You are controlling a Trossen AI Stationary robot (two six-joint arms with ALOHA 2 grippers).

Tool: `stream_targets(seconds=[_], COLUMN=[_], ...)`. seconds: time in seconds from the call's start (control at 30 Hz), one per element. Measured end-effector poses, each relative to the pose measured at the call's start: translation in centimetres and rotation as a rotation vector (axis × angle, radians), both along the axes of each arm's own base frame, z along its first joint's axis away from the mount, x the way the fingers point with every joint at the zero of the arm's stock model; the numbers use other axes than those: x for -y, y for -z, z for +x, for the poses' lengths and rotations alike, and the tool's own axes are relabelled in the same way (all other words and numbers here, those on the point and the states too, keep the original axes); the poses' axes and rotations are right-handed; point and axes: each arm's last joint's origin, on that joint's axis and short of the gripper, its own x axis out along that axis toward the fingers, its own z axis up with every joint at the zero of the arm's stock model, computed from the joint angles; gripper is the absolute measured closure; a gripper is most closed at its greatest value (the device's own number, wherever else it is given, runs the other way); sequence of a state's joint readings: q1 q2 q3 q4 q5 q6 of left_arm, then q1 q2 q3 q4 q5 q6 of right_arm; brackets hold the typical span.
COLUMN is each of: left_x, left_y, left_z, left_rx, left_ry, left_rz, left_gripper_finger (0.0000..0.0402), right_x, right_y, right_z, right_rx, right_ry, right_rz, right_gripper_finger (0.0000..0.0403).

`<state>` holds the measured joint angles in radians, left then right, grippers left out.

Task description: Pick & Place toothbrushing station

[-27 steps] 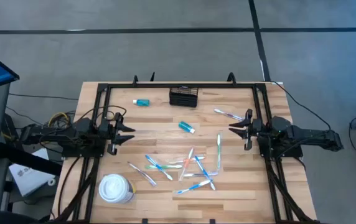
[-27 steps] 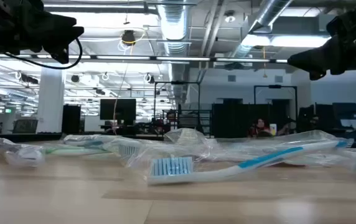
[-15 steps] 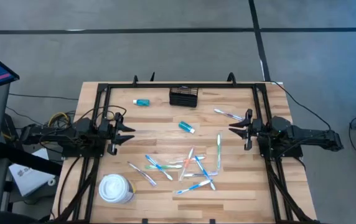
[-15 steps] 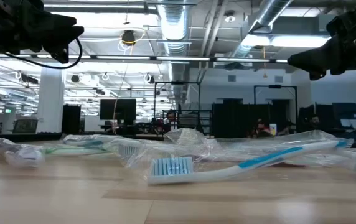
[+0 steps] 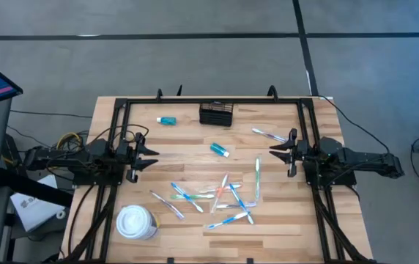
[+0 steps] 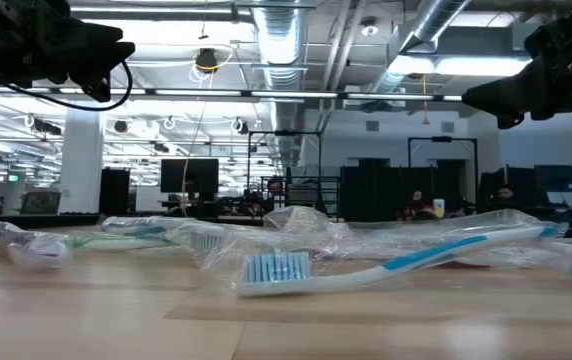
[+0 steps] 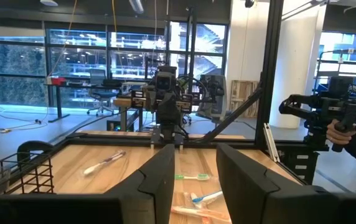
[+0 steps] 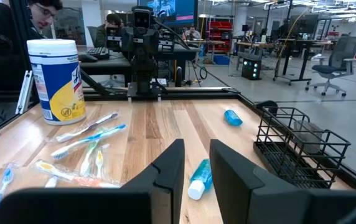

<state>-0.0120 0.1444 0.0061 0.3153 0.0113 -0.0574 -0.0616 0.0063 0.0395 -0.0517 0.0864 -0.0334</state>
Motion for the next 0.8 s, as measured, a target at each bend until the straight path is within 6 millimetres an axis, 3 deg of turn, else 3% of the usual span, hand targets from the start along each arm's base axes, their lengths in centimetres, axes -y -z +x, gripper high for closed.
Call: stream_targets(seconds=[0.17, 0.4, 0.8], left_x=[0.0, 0.0, -0.2], left_y=[0.0, 0.0, 0.0], left_z=[0.0, 0.0, 0.0], left_rx=[0.000, 0.000, 0.003], left_ry=[0.000, -0.008, -0.074], left_rz=[0.000, -0.001, -0.013], left_gripper_finger=[0.0289, 0.0289, 0.0289], right_x=[0.0, 0.6, 2.0], right_y=[-0.1, -0.2, -2.0], right_z=[0.0, -0.2, 1.0], right_rx=[0.007, 0.023, -0.165], right_ry=[0.018, 0.222, 0.382], right_rz=[0.010, 0.055, 0.134], right_gripper_finger=[0.0335, 0.0335, 0.0335])
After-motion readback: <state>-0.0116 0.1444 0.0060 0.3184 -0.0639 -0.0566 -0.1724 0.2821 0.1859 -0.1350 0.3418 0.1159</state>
